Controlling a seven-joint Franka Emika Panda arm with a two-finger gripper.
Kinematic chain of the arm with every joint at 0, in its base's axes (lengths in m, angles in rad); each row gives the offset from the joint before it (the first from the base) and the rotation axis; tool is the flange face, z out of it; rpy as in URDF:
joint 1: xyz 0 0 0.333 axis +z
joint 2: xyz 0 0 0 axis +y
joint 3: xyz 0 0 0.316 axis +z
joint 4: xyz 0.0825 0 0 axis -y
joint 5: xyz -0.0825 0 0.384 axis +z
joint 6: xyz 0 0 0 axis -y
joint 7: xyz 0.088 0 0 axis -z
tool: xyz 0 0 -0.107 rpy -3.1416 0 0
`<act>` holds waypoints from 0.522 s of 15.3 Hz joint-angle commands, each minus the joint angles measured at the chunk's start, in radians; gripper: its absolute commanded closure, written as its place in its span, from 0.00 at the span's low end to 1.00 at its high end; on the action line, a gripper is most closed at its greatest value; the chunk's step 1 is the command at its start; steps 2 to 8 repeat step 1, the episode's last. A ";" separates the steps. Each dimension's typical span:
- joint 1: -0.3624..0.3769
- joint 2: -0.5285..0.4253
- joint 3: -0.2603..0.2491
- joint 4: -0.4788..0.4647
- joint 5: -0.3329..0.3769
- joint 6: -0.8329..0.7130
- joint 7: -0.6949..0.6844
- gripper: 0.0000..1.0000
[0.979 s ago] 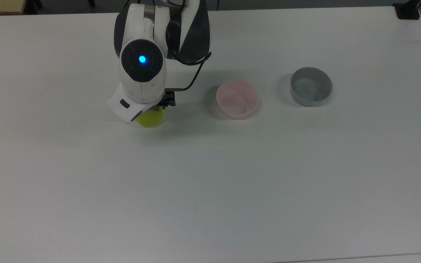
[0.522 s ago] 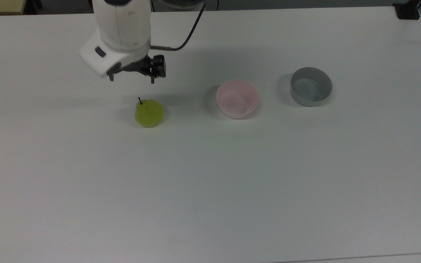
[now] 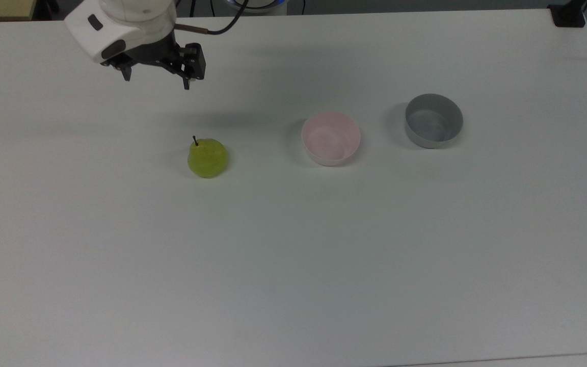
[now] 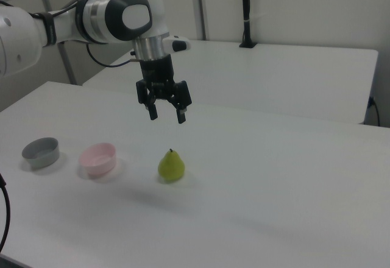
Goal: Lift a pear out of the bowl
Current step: 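Open the gripper, release the pear, and raise the gripper away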
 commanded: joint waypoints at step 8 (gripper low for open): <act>-0.004 -0.036 -0.001 -0.025 0.013 -0.022 0.022 0.00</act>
